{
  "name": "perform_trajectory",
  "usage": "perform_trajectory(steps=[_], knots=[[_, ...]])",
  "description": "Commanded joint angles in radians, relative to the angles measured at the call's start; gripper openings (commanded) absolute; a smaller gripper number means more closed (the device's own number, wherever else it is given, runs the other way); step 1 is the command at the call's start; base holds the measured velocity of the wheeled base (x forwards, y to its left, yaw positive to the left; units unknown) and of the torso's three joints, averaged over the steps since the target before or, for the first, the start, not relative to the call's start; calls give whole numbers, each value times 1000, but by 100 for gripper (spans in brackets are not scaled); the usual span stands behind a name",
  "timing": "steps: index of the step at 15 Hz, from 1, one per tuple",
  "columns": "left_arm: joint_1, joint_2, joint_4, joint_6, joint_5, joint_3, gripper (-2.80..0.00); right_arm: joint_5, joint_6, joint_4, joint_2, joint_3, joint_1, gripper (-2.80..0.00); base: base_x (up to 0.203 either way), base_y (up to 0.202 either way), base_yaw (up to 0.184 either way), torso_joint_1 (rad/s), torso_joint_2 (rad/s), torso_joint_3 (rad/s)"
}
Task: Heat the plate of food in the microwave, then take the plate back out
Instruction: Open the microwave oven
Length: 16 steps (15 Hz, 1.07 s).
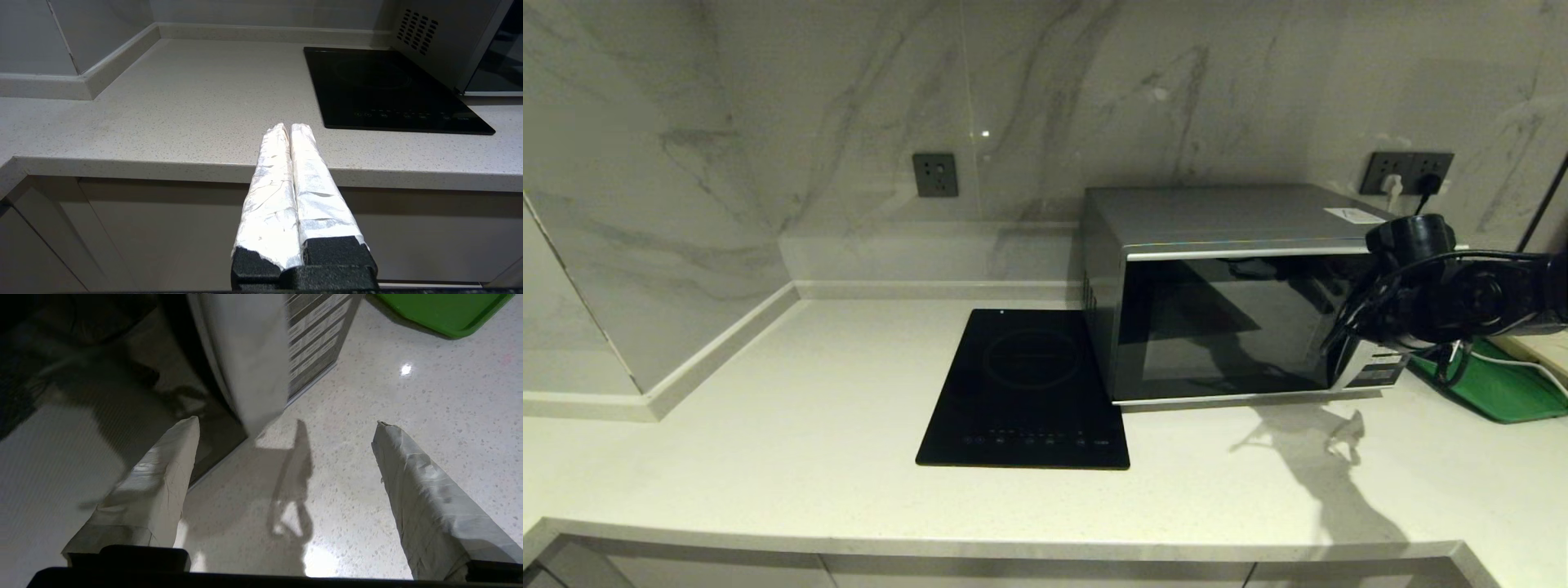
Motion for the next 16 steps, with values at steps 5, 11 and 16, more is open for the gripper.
perform_trajectory(steps=[5, 11, 16], knots=[[0, -1, -1, -1, 0, 0, -280, -15, -2, 0, 18, -29, -49, 0, 0, 0, 0, 0, 0, 0], [1, 0, -1, -1, 0, 0, -280, -36, 6, -6, 26, -16, -60, 0, 0, 0, 0, 0, 0, 0], [0, 0, -1, -1, 0, 0, -280, -89, 90, -6, 43, -12, -63, 0, 0, 0, 0, 0, 0, 0]])
